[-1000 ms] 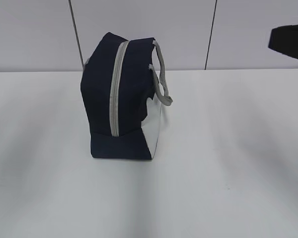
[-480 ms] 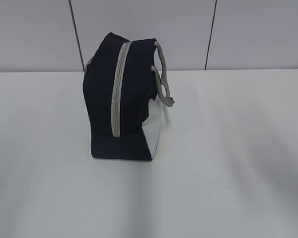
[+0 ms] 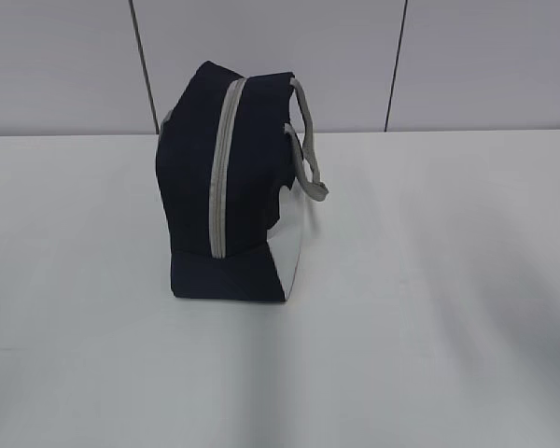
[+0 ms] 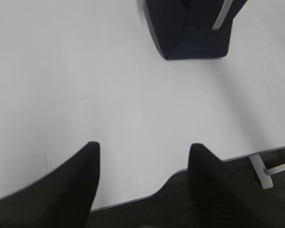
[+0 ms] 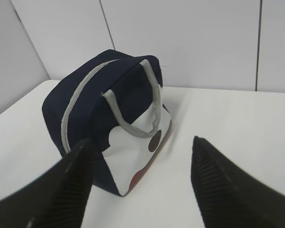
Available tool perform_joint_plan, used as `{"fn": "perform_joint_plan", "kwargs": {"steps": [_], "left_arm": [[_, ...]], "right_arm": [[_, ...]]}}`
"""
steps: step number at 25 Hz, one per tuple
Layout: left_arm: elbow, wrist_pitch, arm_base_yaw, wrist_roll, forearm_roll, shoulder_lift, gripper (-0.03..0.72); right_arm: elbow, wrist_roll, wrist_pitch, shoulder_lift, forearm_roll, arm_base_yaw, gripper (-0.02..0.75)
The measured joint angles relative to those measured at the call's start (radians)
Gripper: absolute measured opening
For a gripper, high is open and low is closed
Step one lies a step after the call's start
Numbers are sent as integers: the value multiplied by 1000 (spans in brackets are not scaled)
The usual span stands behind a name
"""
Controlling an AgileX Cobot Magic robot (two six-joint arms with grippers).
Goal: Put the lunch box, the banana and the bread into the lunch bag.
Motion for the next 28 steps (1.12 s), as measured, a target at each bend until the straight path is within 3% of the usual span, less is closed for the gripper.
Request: {"fn": "perform_joint_plan", "kwargs": {"steps": [7,17,25,28], "left_arm": [[0,0,0,0,4,-4,413],[0,0,0,-6,5,-4,395],[0,0,0,-6,5,-4,392],[0,0,0,-6,5,-4,381]], "right_arm": [[20,-9,207,0,14,0,480],[110,-8,203,0,19,15,480],[119,6,96,0,19,48,480],[119,-40,102,0,31,98,480]]}}
